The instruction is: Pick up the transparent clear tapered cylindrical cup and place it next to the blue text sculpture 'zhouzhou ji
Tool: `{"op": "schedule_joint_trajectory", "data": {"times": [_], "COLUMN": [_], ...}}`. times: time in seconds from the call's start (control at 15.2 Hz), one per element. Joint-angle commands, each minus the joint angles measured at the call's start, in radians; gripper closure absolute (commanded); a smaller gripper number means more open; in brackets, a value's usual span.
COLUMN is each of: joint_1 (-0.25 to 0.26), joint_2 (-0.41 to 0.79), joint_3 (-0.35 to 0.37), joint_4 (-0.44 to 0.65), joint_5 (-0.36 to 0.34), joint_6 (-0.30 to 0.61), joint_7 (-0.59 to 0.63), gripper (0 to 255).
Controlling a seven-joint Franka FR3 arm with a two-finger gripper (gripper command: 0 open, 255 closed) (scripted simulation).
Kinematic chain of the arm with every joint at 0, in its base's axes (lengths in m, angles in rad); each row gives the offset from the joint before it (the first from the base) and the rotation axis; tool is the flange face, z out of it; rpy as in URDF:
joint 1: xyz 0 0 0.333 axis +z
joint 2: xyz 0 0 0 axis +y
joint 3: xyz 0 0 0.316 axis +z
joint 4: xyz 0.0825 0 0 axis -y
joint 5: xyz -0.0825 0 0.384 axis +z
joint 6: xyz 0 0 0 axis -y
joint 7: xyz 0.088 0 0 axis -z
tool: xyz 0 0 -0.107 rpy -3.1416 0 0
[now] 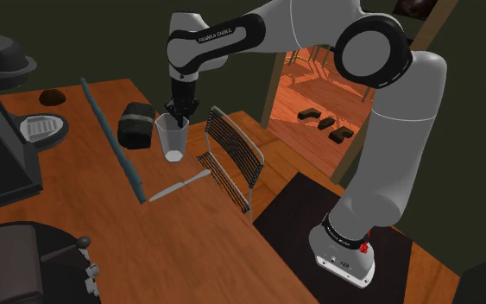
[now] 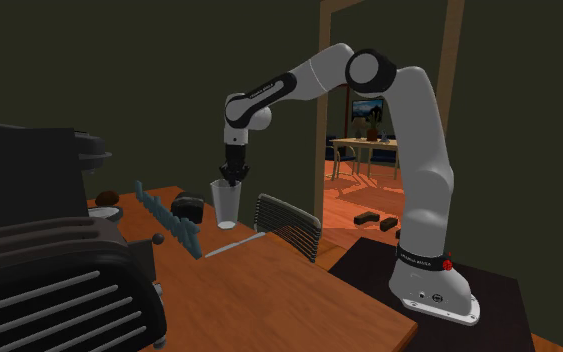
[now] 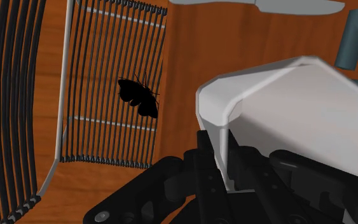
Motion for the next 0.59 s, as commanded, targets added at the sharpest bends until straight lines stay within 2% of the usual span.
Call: {"op": "schedule_joint_trajectory", "data": {"times": [0.0,0.2,0.26,0.53], "joint_1": [0.0,0.0,0.0,0.0], "joint_2": [0.0,0.0,0.0,0.0], "joint_3": [0.0,0.0,0.0,0.0], "joint_4": [0.0,0.0,0.0,0.0], "joint_5": [0.0,0.0,0.0,0.0], "joint_6": [0.001,0.001,0.001,0.001], "joint_7": [0.0,0.0,0.0,0.0], "gripper": [255,255,0,0]}}
